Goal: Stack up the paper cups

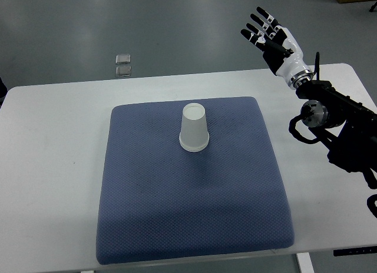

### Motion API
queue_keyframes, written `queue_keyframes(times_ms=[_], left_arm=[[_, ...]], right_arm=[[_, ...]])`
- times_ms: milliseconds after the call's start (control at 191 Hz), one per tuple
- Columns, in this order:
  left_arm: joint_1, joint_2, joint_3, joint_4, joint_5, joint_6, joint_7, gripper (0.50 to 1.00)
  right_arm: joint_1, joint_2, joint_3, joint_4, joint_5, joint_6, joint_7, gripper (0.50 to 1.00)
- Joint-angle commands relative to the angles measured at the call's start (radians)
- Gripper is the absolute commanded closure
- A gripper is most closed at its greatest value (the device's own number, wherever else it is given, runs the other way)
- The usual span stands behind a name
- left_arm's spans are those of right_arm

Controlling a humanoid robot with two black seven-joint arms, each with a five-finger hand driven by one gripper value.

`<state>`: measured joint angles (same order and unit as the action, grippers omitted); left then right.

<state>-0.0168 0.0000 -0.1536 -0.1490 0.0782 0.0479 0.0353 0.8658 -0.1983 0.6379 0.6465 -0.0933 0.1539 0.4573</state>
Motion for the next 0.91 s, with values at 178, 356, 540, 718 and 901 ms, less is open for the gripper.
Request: queue_keyframes(times_ms=[178,356,540,718,901], left_arm=[[0.0,0.0,0.0,0.0,0.0,0.001,0.0,0.5],[0.0,0.0,0.0,0.0,0.0,0.001,0.0,0.5],[0.0,0.0,0.0,0.0,0.0,0.0,0.0,0.5],[0.0,0.0,-0.001,0.0,0.0,0.0,0.0,0.5],[0.0,0.0,-0.001,0.0,0.0,0.001,0.0,0.5]], right_arm=[[-0.057,0.037,0.0,-0.045,0.052,-0.04,0.008,0.591],[-0.073,0.043,0.0,-0.097,0.052,-0.039,0.009,0.591],[-0.073,0.043,0.0,-0.099,0.05,-0.039,0.008,0.591],[-0.071,0.042,0.0,-0.099,0.05,-0.039,0.008,0.591],[-0.074,0.043,0.0,-0.099,0.049,-0.039,0.011,0.591]])
